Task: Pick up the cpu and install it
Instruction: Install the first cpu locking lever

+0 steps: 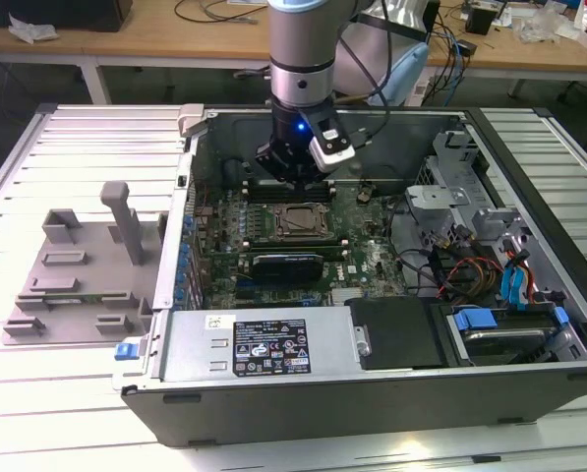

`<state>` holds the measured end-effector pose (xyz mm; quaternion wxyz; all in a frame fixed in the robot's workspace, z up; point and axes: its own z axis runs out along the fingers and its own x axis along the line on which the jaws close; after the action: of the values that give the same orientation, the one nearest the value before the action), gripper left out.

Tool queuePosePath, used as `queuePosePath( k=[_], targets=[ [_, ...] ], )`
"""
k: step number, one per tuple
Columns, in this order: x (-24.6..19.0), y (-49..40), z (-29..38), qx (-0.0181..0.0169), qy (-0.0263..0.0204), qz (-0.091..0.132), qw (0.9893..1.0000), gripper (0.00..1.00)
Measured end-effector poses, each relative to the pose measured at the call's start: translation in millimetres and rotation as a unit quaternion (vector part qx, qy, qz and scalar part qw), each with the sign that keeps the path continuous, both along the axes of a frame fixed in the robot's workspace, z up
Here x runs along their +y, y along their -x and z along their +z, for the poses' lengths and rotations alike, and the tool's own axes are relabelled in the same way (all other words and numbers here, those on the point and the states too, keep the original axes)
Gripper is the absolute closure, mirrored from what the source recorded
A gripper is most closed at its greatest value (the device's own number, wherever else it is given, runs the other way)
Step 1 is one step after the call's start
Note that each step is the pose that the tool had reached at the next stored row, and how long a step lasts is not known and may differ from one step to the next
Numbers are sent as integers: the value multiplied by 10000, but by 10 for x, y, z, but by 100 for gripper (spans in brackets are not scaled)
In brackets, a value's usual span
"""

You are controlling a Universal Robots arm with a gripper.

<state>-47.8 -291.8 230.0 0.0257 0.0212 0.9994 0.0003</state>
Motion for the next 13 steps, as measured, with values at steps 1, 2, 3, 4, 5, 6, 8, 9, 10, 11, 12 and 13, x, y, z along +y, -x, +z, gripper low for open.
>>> queuePosePath(
  k=[1,2,3,4,5,6,8,9,10,11,12,13],
  targets=[
    [0,0,-6,14,14,195,9998,89],
    [-4,0,-6,18,35,253,9997,89],
    [-18,-1,-7,19,56,271,9996,89],
    [-52,0,-7,19,71,285,9996,89],
    [-83,0,-7,19,79,293,9995,89],
    [-102,0,-7,19,81,296,9995,89],
    [-198,0,-8,19,82,298,9995,89],
    [-224,0,-8,19,82,298,9995,89],
    [-260,0,-8,19,82,298,9995,89],
    [-273,-3,-8,20,82,298,9995,89],
    [-286,-23,-9,21,80,298,9995,89],
    [-294,-42,-10,23,80,298,9995,89]
  ],
)
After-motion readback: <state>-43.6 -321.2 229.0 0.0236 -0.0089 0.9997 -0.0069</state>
